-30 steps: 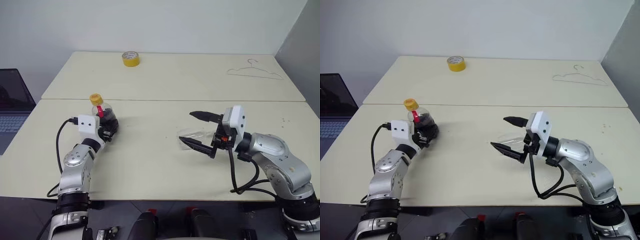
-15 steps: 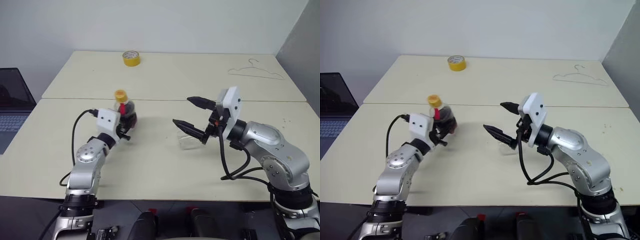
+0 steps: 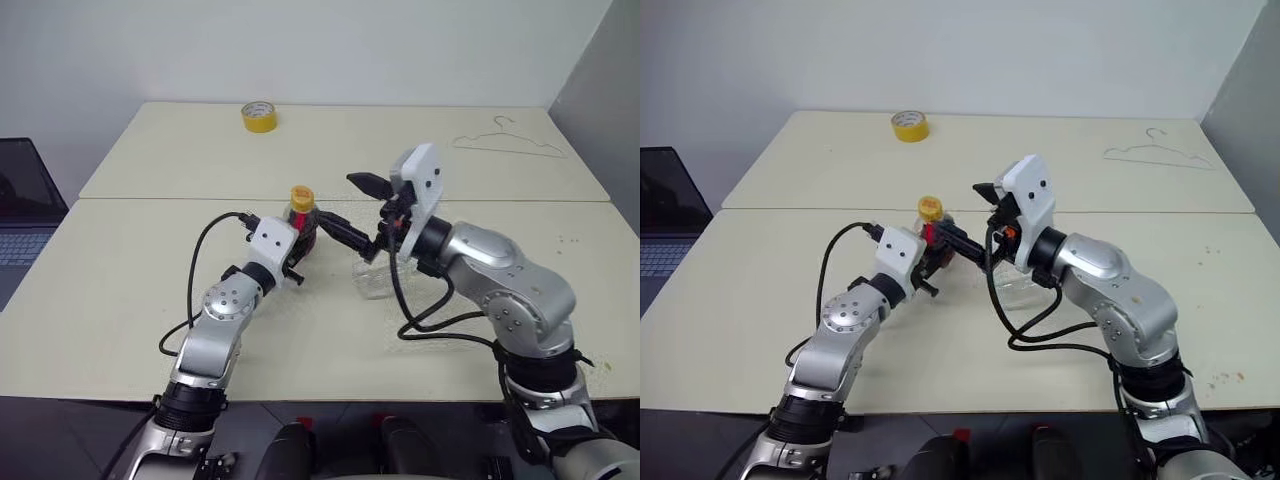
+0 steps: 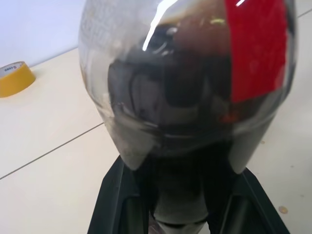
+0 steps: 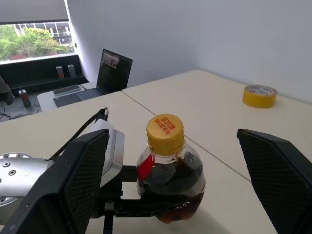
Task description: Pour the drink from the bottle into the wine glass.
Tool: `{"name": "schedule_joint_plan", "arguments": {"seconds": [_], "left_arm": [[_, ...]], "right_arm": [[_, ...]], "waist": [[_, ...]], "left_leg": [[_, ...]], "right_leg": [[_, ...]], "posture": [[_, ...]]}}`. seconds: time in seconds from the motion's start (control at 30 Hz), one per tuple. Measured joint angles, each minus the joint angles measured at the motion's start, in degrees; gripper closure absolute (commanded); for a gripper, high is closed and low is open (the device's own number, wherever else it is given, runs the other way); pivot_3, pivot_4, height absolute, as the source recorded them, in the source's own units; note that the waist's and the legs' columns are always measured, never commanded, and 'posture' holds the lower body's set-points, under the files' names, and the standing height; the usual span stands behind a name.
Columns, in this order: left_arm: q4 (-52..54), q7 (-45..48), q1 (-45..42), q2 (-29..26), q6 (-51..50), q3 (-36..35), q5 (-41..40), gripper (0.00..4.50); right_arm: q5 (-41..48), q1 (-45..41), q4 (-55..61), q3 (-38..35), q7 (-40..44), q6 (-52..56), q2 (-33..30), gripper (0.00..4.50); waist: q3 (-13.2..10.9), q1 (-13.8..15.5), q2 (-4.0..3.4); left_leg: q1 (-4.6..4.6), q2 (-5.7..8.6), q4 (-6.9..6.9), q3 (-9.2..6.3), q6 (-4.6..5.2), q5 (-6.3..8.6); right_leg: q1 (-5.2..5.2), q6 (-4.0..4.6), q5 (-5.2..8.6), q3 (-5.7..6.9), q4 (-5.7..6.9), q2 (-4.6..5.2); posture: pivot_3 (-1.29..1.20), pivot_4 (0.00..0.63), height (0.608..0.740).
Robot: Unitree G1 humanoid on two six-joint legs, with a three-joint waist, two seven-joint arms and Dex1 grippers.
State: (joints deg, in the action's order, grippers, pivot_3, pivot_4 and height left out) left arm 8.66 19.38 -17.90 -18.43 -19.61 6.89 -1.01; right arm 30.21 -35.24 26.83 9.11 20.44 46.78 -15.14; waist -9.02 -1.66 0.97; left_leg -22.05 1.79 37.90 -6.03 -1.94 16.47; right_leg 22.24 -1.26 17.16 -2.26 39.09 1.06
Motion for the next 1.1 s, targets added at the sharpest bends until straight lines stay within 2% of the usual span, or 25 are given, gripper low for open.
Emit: {"name": "schedule_joint_plan", "arguments": {"seconds": [0.43,0.73,0.77,1.0,1.1], "left_arm": [[2.5,0.3,-0.1,0.6,0.0,1.7,1.3,3.66],[2.5,0.1,-0.2,0.7,0.0,1.6,1.3,3.71],[2.5,0.1,-0.2,0.7,0.0,1.6,1.4,3.71],[2.8,0.2,-0.2,0.7,-0.4,1.5,1.2,3.73],[4.3,2.5,-0.2,0.3,-1.8,1.0,-0.8,3.74]], "right_arm": [[-6.8,-2.0,-7.1,2.3,-1.8,-2.7,4.9,0.00],[-7.8,-2.0,-7.9,3.0,-0.5,-4.3,6.5,3.06],[-8.1,-2.0,-7.9,3.0,-0.5,-4.4,6.4,3.23],[-8.2,-1.9,-7.9,2.9,0.6,-4.8,6.1,3.23],[-8.0,-1.7,-7.2,2.9,3.9,-6.4,3.6,3.23]], "waist": [[0.0,0.0,-0.01],[0.0,0.0,-0.01],[0.0,0.0,-0.01],[0.0,0.0,-0.01],[0.0,-0.1,-0.01]], "left_leg": [[0.00,0.00,-0.01,0.00,-0.01,0.00],[0.00,0.00,-0.01,-0.01,-0.01,0.00],[0.00,0.00,-0.01,-0.01,-0.01,0.00],[0.00,0.00,-0.01,-0.01,-0.01,0.00],[-0.01,0.01,-0.01,-0.01,0.01,0.01]], "right_leg": [[0.01,0.00,0.00,0.00,0.01,0.00],[0.01,0.00,0.00,0.01,0.01,0.00],[0.01,0.00,0.00,0.01,0.01,0.00],[0.02,0.00,0.00,0.01,0.01,0.00],[0.01,0.00,0.00,0.01,-0.02,0.00]], "posture": [[0.00,0.150,0.740],[0.00,0.150,0.740],[0.00,0.150,0.740],[0.00,0.150,0.740],[0.00,0.150,0.740]]}}
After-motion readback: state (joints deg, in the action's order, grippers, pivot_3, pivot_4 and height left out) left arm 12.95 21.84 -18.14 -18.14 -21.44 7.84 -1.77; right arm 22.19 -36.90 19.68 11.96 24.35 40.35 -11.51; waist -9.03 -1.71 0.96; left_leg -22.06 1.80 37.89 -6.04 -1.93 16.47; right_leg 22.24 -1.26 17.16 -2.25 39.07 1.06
